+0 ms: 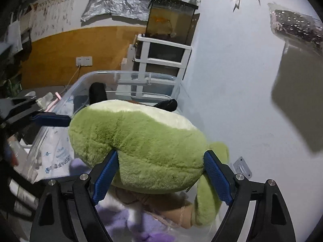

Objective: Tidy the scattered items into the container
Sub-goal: 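Lower the plush into the bin on top of the glove, then open both grippers to release the plush in the bin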

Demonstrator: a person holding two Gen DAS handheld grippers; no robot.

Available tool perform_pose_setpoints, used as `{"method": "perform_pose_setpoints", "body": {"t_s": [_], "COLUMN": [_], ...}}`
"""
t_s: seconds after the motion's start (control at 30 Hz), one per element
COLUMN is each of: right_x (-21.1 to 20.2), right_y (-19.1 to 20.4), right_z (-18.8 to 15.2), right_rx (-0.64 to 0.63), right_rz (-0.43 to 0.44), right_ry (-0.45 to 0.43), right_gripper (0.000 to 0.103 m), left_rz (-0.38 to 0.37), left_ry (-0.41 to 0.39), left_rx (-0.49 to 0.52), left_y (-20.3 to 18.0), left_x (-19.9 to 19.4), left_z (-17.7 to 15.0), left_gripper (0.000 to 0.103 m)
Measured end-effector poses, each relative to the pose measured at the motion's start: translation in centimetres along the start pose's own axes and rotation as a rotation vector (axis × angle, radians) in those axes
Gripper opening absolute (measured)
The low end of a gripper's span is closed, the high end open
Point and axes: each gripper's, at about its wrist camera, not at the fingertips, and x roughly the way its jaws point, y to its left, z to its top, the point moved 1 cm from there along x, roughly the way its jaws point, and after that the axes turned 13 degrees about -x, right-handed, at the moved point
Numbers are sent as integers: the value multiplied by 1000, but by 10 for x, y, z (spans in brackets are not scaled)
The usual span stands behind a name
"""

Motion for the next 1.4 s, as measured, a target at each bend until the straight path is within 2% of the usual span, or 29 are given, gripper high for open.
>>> {"method": "perform_pose_setpoints", "body": {"t_s": [0.1,0.23,0.4,0.63,0.93,1.23,1.4], "right_x": [14,33,41,21,-17,-65,-84], "right_y": [-1,0,2,-4,1,21,37], "right_z": [6,15,23,14,-10,-40,-55], "right_rx": [-10,-52,-66,2,57,144,183], "right_rz": [8,-30,-48,-11,-29,-117,-165], "right_ry": [61,130,149,84,-12,-175,-235], "right_gripper": [84,84,85,85,85,85,85], "left_rz": [-5,-5,-3,-25,-51,-37,-33], "left_ry": [-6,-6,-26,-39,-76,-146,-190], "left_rx": [-26,-56,-71,-100,-132,-181,-205], "left_y": [6,13,17,18,16,20,21], "left_x": [0,4,6,4,-6,-25,-39], "left_z": [-1,-2,-2,-2,-4,-13,-22], "left_gripper": [77,77,77,77,77,77,78]}}
